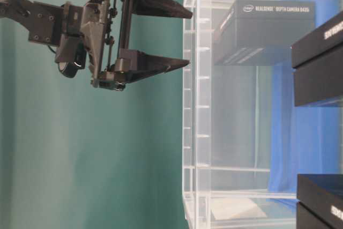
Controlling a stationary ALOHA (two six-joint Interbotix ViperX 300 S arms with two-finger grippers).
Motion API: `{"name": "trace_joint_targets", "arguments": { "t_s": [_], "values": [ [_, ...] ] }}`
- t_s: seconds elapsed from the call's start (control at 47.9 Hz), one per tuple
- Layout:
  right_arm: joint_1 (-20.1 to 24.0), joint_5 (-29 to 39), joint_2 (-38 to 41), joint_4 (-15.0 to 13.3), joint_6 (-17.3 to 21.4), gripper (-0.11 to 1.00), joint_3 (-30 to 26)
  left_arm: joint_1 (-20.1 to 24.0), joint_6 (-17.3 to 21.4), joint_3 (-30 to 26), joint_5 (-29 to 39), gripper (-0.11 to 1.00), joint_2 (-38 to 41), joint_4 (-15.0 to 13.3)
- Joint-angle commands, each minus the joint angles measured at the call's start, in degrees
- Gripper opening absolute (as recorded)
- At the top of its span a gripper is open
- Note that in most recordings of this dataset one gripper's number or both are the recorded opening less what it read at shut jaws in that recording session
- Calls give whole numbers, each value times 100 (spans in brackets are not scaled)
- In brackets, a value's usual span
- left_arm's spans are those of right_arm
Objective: Take out the box from the case.
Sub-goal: 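Lower the right gripper around the right box and close it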
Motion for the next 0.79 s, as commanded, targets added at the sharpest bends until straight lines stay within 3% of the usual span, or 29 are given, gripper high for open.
{"name": "trace_joint_targets", "arguments": {
  "t_s": [0.0,0.772],
  "values": [
    [-18,-114,-70,-26,79,93,44,-9,9,-70,-18,98,-44,9],
    [-185,-729,-35,-26,141,93,510,-9,0,-70,-18,98,-44,9]
  ]
}}
